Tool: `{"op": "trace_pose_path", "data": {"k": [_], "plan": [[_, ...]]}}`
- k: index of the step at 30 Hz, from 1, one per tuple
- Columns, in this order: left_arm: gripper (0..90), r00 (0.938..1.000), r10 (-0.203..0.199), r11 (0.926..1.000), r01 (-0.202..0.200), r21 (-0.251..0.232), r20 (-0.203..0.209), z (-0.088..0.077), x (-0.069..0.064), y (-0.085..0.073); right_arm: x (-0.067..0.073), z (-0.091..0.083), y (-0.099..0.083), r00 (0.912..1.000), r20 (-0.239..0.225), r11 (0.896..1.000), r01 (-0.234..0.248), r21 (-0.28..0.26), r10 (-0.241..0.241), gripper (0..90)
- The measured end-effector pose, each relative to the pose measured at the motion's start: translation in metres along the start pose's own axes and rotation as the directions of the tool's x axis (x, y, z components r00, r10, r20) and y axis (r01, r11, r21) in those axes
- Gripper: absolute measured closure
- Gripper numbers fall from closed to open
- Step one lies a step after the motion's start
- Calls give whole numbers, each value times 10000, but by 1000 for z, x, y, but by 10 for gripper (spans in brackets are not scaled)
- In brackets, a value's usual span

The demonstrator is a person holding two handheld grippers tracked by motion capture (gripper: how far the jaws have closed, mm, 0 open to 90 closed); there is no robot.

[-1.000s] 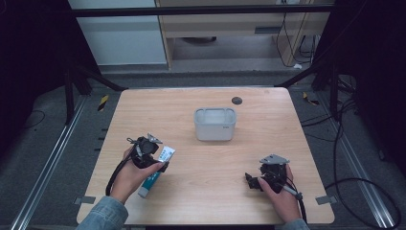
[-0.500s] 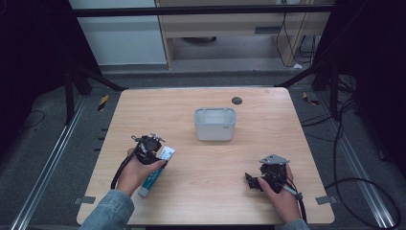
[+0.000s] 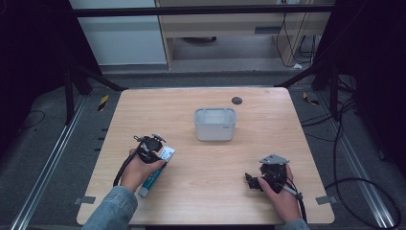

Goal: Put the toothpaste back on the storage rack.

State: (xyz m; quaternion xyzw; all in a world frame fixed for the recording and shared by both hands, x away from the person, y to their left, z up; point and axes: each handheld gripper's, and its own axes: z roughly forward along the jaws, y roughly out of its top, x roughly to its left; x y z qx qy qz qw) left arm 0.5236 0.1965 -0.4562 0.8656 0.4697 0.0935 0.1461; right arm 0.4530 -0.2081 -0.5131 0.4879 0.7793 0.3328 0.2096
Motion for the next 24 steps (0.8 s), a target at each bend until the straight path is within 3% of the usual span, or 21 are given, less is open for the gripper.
{"op": "trace_pose_path", "data": {"k": [24], "plan": [[588,9999,82,9998,-84,154,84,8,1,3,0,0,0,10000,-1,10000,-8,-1,8,4]]}}
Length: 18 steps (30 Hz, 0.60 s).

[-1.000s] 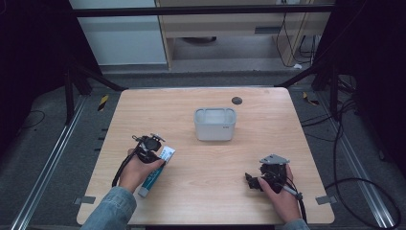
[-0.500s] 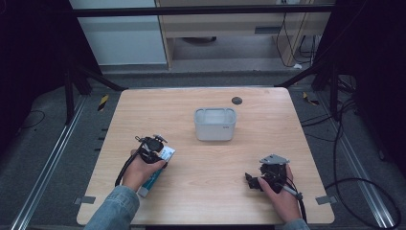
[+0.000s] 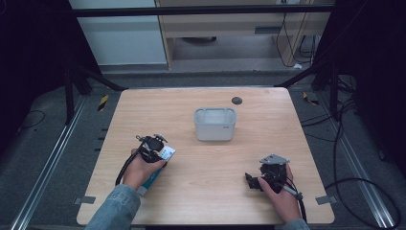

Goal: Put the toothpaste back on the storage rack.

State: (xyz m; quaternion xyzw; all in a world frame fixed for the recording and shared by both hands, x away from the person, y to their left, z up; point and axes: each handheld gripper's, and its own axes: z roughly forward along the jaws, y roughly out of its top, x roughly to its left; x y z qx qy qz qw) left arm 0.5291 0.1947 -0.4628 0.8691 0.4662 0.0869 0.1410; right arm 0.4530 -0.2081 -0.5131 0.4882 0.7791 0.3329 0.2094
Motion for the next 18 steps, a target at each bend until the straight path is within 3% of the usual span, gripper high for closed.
{"op": "trace_pose_path", "data": {"k": [18], "plan": [[672,9996,287,9995,-287,91,22,1,0,2,0,0,0,9999,-91,10000,-91,36,92,4]]}}
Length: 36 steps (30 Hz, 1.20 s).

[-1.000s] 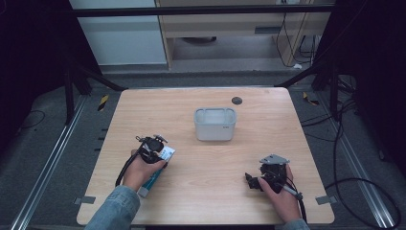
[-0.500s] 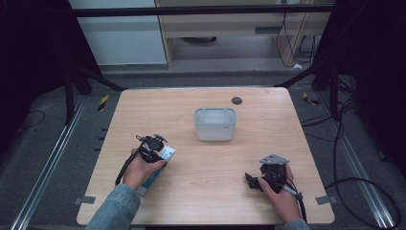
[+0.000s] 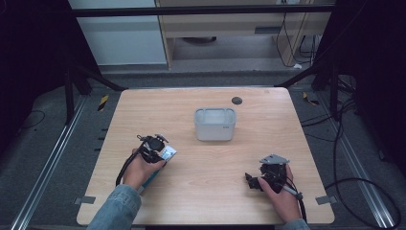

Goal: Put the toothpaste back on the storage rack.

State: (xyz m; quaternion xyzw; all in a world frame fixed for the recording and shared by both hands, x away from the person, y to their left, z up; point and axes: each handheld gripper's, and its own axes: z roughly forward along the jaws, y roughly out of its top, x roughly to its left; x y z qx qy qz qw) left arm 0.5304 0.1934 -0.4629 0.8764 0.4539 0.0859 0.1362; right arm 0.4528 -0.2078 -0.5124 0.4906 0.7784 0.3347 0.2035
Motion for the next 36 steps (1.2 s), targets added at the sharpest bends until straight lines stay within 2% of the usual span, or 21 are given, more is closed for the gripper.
{"op": "trace_pose_path", "data": {"k": [4,8,11,16,21,26,28,33,34,36], "plan": [[693,10000,92,9999,-92,-81,7,-1,0,-1,0,0,0,10000,2,10000,2,1,-2,4],[742,9998,-117,9987,125,-494,168,-3,1,-5,0,0,0,10000,-11,10000,16,5,-16,4],[770,9996,-102,9979,118,-634,257,-5,2,-8,0,0,0,10000,-14,10000,16,5,-16,4],[782,9996,-58,9974,79,-715,285,-7,3,-9,0,0,0,10000,-17,10000,3,5,-3,4],[788,9997,-3,9937,30,-1123,242,-21,2,-12,0,0,0,10000,-18,10000,3,5,-3,4],[793,10000,38,9842,-22,-1768,87,-47,3,-10,0,0,0,10000,-18,10000,15,4,-15,4],[793,9999,64,9825,-49,-1864,78,-52,3,-9,0,0,0,10000,-19,10000,5,4,-5,4],[796,10000,74,9676,-70,-2522,8,-75,2,-3,0,0,0,10000,-17,10000,4,5,-4,4],[797,10000,84,9628,-81,-2701,-1,-81,2,-1,0,0,0,10000,-20,10000,-12,2,12,4],[797,10000,93,9611,-88,-2762,5,-85,2,1,0,0,0,10000,-18,10000,3,6,-3,4]]}}
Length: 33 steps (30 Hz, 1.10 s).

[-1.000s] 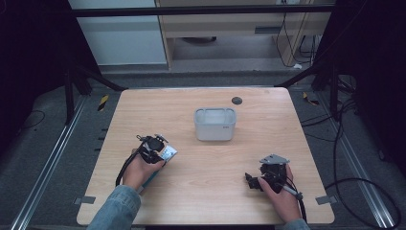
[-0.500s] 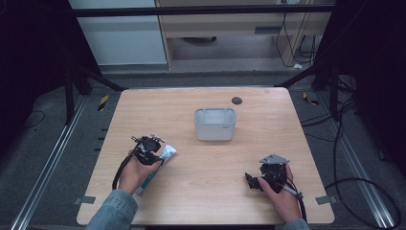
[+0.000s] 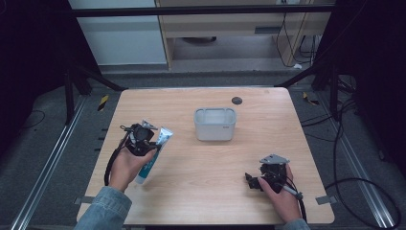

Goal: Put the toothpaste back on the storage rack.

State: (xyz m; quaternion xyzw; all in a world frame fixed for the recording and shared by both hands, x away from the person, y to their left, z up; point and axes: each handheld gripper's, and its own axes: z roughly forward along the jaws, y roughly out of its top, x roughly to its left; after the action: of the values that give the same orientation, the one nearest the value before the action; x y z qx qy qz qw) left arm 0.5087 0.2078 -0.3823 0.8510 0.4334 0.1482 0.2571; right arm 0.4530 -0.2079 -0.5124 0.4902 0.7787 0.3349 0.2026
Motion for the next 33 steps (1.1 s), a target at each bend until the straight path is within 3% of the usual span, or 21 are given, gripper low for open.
{"op": "trace_pose_path", "data": {"k": [3,7,15,19,24,30,33], "plan": [[798,9999,-68,9995,72,-297,154,-8,-2,6,0,0,0,10000,1,10000,17,-2,-17,4],[800,9998,190,9981,-191,-588,-30,-19,-7,17,0,0,0,10000,2,10000,1,0,-1,4],[801,9998,211,9924,-201,-1217,67,-29,-11,31,0,0,0,10000,-2,10000,-11,-4,11,4],[802,9998,200,9878,-185,-1546,87,-30,-7,38,0,0,0,10000,3,10000,7,1,-7,4],[805,9991,30,9816,51,-1908,419,-31,-3,45,0,0,0,10000,1,10000,-14,-4,14,4],[807,9990,231,9741,-137,-2255,394,-36,-7,61,0,0,0,10000,12,10000,9,-5,-9,4],[808,9988,288,9656,-177,-2594,390,-41,-11,69,0,0,0,10000,8,10000,11,-1,-11,4]]}}
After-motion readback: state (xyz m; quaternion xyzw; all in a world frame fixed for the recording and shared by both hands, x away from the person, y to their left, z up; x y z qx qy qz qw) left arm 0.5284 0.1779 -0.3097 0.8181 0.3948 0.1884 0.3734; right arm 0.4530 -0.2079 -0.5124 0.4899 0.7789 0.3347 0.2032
